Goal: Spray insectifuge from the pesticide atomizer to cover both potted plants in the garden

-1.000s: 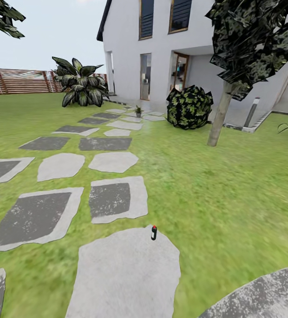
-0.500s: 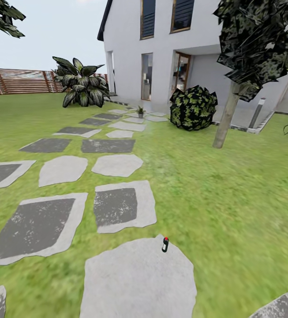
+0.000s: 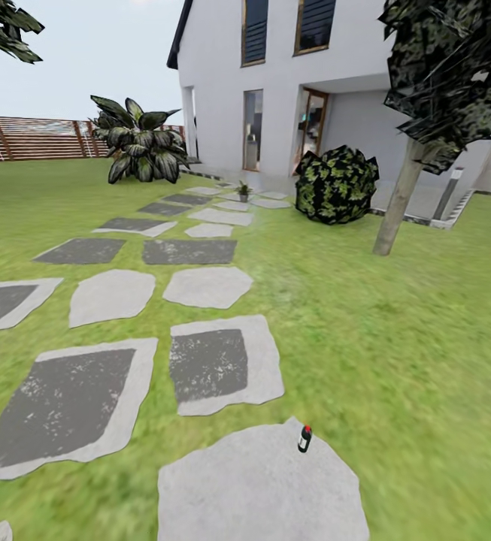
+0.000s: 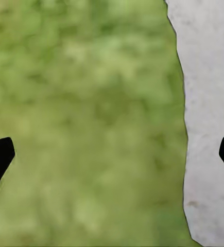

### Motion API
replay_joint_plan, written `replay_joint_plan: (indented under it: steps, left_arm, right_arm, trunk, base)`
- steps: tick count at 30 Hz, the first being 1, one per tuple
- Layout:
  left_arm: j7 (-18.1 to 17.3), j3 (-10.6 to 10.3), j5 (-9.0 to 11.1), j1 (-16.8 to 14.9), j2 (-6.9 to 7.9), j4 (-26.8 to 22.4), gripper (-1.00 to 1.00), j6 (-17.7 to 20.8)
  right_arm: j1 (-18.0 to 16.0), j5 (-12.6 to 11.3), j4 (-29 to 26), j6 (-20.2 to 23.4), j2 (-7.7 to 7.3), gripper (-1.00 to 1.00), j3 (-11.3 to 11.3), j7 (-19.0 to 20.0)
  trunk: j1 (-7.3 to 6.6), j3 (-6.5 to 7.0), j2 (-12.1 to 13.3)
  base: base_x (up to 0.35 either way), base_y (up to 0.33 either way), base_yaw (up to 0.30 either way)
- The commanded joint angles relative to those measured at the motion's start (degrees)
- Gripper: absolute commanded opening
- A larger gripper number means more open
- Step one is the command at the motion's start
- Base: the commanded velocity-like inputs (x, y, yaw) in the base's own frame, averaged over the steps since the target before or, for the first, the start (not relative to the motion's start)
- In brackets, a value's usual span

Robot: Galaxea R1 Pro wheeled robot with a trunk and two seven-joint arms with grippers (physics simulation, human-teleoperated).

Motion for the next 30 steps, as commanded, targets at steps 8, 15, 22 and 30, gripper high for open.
replay_joint_plan:
  steps: [8,15,22,30]
  left_arm:
    - [0.15,-0.06,0.02,-0.04,0.0,0.02,1.0,-0.18]
    - [0.15,-0.06,0.02,-0.04,0.0,0.02,1.0,-0.18]
    - [0.15,-0.06,0.02,-0.04,0.0,0.02,1.0,-0.18]
    - [0.15,-0.06,0.02,-0.04,0.0,0.02,1.0,-0.18]
  right_arm:
    - [-0.03,0.21,0.01,-0.16,-0.02,1.0,0.0,-0.01]
    - [-0.03,0.21,0.01,-0.16,-0.02,1.0,-0.03,-0.05]
    - [-0.03,0.15,0.01,-0.16,0.0,1.0,-0.15,-0.13]
    - [-0.01,0.12,0.01,-0.16,0.0,1.0,-0.25,-0.13]
  trunk:
    - [0.02,-0.05,-0.02]
    - [0.02,-0.05,-0.02]
    - [0.02,-0.05,-0.02]
    - [0.02,-0.05,-0.02]
  base:
    - [0.241,0.241,0.0]
    - [0.241,0.242,0.0]
    - [0.241,0.242,0.0]
    - [0.241,0.242,0.0]
